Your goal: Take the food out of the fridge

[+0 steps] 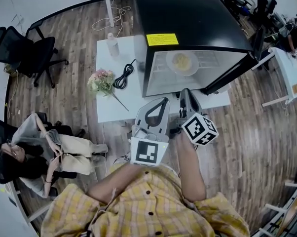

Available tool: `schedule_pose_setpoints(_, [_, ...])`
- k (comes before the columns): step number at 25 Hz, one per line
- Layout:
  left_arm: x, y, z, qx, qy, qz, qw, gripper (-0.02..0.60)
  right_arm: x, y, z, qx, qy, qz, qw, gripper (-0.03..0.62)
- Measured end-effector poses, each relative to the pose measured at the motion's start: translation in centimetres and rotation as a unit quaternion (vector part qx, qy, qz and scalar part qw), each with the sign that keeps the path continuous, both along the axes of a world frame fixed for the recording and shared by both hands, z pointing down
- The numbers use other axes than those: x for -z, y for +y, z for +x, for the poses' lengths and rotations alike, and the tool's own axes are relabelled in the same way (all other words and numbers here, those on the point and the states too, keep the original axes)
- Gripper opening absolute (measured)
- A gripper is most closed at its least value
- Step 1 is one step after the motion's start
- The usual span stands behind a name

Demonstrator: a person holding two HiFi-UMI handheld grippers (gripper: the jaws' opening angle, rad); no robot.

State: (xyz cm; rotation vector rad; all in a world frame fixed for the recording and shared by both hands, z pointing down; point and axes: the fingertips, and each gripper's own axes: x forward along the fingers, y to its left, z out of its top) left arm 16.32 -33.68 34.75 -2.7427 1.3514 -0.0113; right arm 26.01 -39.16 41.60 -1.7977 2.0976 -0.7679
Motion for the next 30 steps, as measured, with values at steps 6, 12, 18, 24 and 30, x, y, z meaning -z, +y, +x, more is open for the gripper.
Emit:
schedule_pose_setpoints(6, [-0.1,-0.6,-0.5,0.008,0.001,-0.002,1.0,0.008,-1.7,-2.2,1.0,-0.001,-0.144,-0.014,0.989,0.029])
schedule_pose_setpoints(12, [-0.3,-1.1,-1.0,0.016,-0.009,-0.003,0.9998,0.008,-2.8,-4.1,2.1,-0.021,-0.232,-0.021,0.972,0.06])
schedule_pose_setpoints(18, [-0.7,-1.6,-1.0,0.017,-0.02,-0.004,0.9996,0.008,-4.9,-6.2,4.0,-0.048,-0.337,-0.04,0.94,0.075])
schedule_pose_setpoints(24, [-1.3,-2.1,-1.5,0.023,-0.024,-0.017,0.9993,0.008,-5.8,-8.3,5.8,-0.075,-0.445,-0.045,0.891,0.048])
schedule_pose_setpoints(30, [-1.7,-2.2,-1.4,0.019,-0.03,-0.022,0.9991,0.008,-6.4,-9.6,6.8,-0.09,-0.465,-0.047,0.879,0.048])
